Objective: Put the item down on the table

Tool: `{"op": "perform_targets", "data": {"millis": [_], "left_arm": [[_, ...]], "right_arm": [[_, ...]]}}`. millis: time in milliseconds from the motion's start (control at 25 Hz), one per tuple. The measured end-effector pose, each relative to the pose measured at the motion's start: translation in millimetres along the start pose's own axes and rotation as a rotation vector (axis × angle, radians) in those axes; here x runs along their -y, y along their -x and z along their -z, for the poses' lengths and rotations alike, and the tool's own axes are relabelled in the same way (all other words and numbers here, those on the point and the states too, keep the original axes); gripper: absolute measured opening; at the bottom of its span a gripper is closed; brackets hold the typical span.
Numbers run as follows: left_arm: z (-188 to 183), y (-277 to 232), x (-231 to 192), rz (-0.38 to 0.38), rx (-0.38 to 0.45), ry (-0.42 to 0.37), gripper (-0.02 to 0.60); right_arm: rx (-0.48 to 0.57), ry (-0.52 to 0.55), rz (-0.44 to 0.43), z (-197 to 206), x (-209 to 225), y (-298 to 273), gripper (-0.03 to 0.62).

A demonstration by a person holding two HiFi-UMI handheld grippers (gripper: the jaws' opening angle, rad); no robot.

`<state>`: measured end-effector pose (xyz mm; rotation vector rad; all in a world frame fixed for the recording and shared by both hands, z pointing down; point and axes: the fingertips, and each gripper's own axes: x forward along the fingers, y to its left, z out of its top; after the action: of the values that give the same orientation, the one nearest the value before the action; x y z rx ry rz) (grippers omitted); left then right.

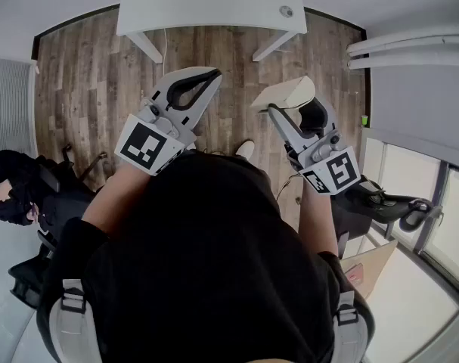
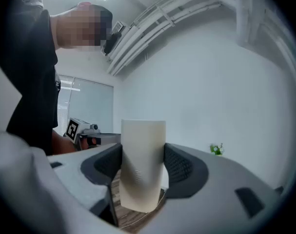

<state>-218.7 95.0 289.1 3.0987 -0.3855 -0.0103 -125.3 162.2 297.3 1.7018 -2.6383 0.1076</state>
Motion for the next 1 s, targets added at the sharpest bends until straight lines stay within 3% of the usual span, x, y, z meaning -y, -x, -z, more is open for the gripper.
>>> {"op": "perform_targets", "data": {"millis": [280, 480, 1000], "left_arm": [[-2, -62, 101, 0.001, 0.002, 0.029, -0.006], [-3, -103, 152, -0.022, -0.001, 0.003, -0.005], [2, -154, 206, -0.078, -0.031, -0.025, -0.006]], "right_arm": [[0.004, -0.005, -0.046, -3, 33, 100, 0.275], [0.031, -0.016, -0.099, -10, 62, 147, 0.275], [0.096, -0.023, -0.128, -16, 106, 196, 0.275]]}}
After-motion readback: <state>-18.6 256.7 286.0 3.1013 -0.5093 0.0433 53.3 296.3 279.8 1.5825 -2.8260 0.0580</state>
